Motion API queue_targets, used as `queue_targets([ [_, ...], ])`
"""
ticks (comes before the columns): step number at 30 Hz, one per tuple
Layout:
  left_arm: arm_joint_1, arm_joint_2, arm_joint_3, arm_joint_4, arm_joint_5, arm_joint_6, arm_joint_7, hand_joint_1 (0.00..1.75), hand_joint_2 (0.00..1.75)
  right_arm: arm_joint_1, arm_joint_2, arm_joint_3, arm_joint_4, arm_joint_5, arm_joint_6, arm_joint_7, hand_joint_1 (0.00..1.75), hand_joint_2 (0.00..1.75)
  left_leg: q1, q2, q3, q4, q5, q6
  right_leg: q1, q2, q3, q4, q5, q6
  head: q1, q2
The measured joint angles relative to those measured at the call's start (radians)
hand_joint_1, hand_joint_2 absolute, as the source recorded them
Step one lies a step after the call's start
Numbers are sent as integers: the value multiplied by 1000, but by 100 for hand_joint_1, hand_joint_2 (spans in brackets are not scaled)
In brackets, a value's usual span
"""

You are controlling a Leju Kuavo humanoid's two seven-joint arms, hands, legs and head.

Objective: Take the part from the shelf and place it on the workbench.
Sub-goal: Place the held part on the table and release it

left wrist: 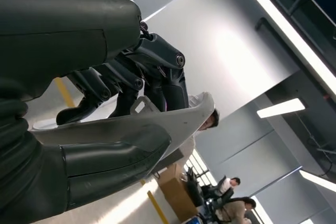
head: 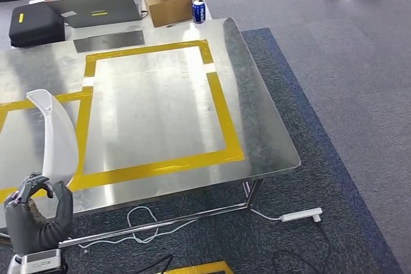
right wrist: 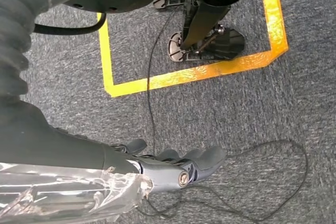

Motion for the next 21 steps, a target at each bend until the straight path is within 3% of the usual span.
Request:
queue_targets([
  [7, -33, 61, 8, 48, -99, 59, 16, 175, 175, -7, 0, 11, 0, 37, 10, 7, 0, 175, 0, 0, 5, 0, 1, -4, 0, 0, 8, -4, 3, 0, 0, 0],
  [15, -170, 246, -2, 225, -421, 2, 215, 175, 175, -33, -37, 27, 0, 59, 85, 38, 0, 175, -1, 0, 8, 0, 2, -5, 0, 0, 12, -7, 6, 1, 0, 0],
  [21, -249, 327, -38, 335, -491, -66, 304, 175, 175, -42, -44, 44, 0, 82, 90, 49, 0, 175, -1, 0, 8, 0, 2, -6, 0, 0, 12, -7, 6, 1, 0, 0],
])
